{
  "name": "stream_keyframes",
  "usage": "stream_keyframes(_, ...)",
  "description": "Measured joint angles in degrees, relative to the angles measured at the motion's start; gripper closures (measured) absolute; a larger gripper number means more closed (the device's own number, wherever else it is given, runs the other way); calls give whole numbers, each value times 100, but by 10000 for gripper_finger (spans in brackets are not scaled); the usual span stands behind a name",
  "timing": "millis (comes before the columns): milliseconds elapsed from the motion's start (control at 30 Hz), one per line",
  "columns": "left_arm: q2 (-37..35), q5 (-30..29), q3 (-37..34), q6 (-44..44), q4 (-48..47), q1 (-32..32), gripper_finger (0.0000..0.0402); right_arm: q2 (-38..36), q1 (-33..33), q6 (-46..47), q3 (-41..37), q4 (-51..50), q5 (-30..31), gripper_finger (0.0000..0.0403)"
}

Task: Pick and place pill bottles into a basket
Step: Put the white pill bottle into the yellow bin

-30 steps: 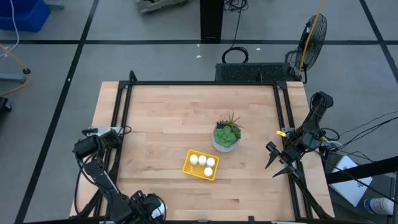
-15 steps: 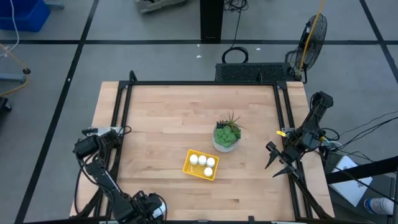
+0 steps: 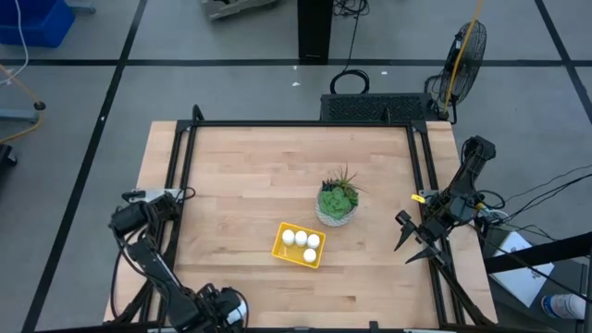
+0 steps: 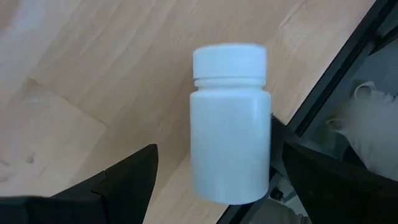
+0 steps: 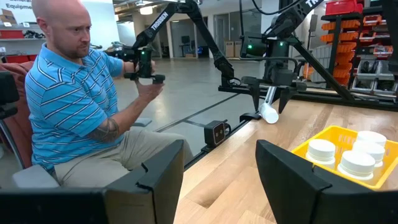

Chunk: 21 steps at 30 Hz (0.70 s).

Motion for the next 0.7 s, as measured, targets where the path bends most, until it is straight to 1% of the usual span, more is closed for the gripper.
stream_keyframes(167, 127, 149, 0, -2, 24, 20, 55, 0, 0, -1, 0, 0, 0, 209)
stream_keyframes(400, 129, 100, 0, 5, 24, 24, 55, -1, 1, -1, 0, 0, -1, 209)
stream_keyframes(467, 129, -22, 0, 9, 32, 22, 58, 0, -1, -1, 0, 0, 0, 209)
stream_keyframes(567, 131, -255, 0, 10, 42, 26, 79, 0, -1, 0, 0, 0, -1, 209)
stream_keyframes(700, 133, -392, 0, 9, 35, 26, 121, 0, 1, -1, 0, 0, 0, 209)
